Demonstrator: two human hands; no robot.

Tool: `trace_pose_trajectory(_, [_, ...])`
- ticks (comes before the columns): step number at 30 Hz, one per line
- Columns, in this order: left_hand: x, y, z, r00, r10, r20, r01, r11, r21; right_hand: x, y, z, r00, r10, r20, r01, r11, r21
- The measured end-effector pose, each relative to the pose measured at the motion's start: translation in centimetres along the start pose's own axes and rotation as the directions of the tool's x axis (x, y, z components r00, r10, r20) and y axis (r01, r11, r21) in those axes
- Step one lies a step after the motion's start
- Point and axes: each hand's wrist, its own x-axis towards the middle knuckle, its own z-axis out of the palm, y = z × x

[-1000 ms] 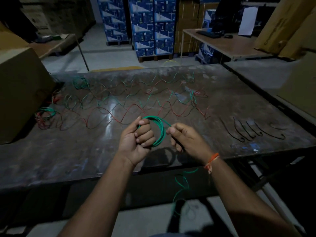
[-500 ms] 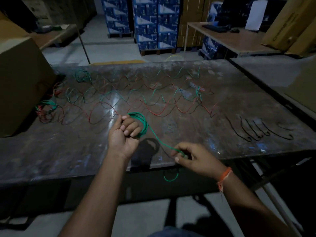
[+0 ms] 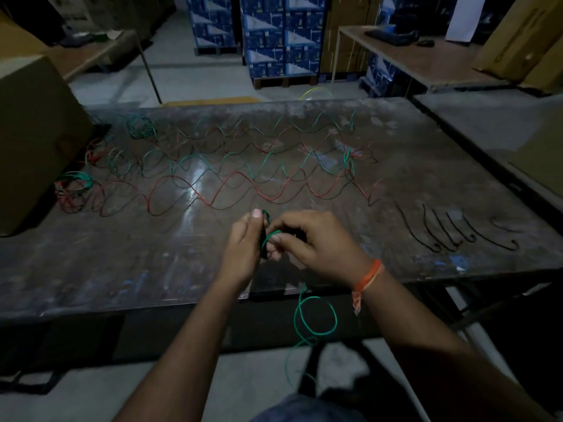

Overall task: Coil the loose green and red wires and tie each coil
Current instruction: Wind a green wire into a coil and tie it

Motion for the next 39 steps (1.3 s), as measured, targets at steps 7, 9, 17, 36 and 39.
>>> trace_pose_trajectory(7, [0.0,0.4,-0.7,0.974,-0.064,0.219,0.091,0.989,-0.115,1.6,1.4,-0.9,0.985,0.168,-0.027,-0.157,0.962,0.225])
trace_pose_trajectory(9, [-0.2,0.7,-1.1,0.962,-0.067,0.266,0.106,0.985,-0.135,1.3,1.7,-0.6,0.966,0.258,0.023,-0.249,0.901,0.355])
trace_pose_trajectory(17, [-0.3,1.4,-4.2,0.946,-0.103,0.308,0.293,0.682,-0.67,-2.7,2.8,0.8,0.881,0.401,0.251,-0.469,0.806,0.361])
trace_pose_trajectory(36, [-9.6,1.1,-0.9,0.816,-0.225,0.532,0.405,0.879,-0.249,-12.5,0.6,5.0,0.664,0.473,0.579,-0.583,0.813,0.005])
trace_pose_trajectory(39, [-12.2,0.7,0.1,0.838,-0.222,0.498,0.337,0.929,-0.151,-16.3,2.9,3.4,0.607,0.692,0.392,-0.673,0.709,-0.209])
